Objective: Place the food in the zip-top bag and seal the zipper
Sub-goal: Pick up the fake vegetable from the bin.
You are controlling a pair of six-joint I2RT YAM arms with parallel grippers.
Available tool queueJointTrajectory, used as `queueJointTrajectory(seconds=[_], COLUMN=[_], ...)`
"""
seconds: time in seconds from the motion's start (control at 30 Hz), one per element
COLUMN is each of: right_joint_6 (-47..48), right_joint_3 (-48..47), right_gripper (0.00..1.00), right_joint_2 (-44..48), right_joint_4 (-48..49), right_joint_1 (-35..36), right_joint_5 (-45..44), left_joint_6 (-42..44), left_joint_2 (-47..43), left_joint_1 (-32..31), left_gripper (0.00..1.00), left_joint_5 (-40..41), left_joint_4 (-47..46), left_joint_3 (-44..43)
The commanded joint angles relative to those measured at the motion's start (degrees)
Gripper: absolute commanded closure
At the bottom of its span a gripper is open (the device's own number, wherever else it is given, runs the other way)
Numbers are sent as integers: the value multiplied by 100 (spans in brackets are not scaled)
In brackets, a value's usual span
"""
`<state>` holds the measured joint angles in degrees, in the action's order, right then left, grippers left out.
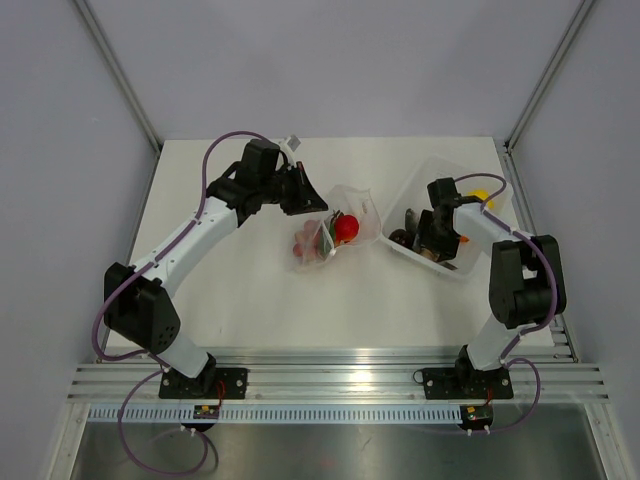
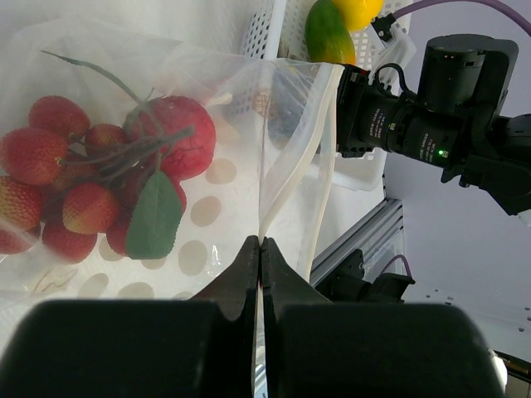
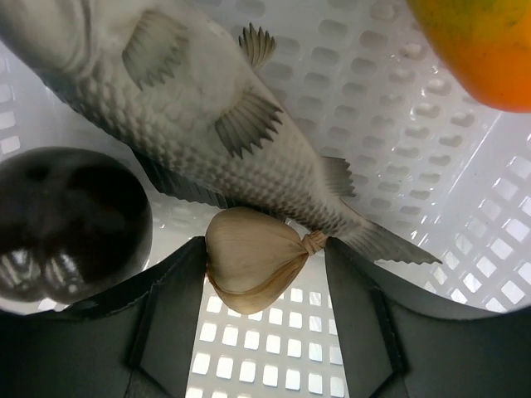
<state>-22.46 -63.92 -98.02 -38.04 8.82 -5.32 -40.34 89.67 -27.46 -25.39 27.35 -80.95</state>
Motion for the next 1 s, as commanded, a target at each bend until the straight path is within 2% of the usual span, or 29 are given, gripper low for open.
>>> queueJointTrajectory(seconds=[0.0,0.27,0.33,0.37,0.4,0.47,0.57,0.6,0.7,0.73,0.97], right_joint_6=[-136,-136,-197,-241,-259,-294,-312,-321,-347,-373,-382], right_joint_3=[73,55,134,169,230,266,362,389,380,363,-172], right_gripper=[35,36,34,27,25,24,32,41,58,61,63], right_joint_2=[177,169,178,195,256,309,441,511,678,740,1459], right_joint_4=[104,86,104,121,130,113,104,104,-10,-71,-590], right_joint_1=[6,6,6,6,6,6,6,14,15,6,6], right_joint_5=[-399,-180,-197,-162,-145,-75,-48,-65,-162,-197,-540], left_joint_6=[17,17,26,26,17,8,8,17,52,61,61], left_joint_2=[-230,-222,-239,-222,-222,-222,-222,-213,-204,-204,-222], left_joint_1=[-5,-5,-5,4,-5,-5,-5,-5,-5,-5,-5], left_gripper=[100,100,100,100,100,100,100,100,100,100,100], left_joint_5=[16,25,34,43,43,60,43,43,25,25,-36], left_joint_4=[-151,-151,-143,-160,-151,-178,-204,-213,-178,-169,-195], left_joint_3=[-88,-105,-105,-97,-88,-79,-88,-88,-114,-123,-97])
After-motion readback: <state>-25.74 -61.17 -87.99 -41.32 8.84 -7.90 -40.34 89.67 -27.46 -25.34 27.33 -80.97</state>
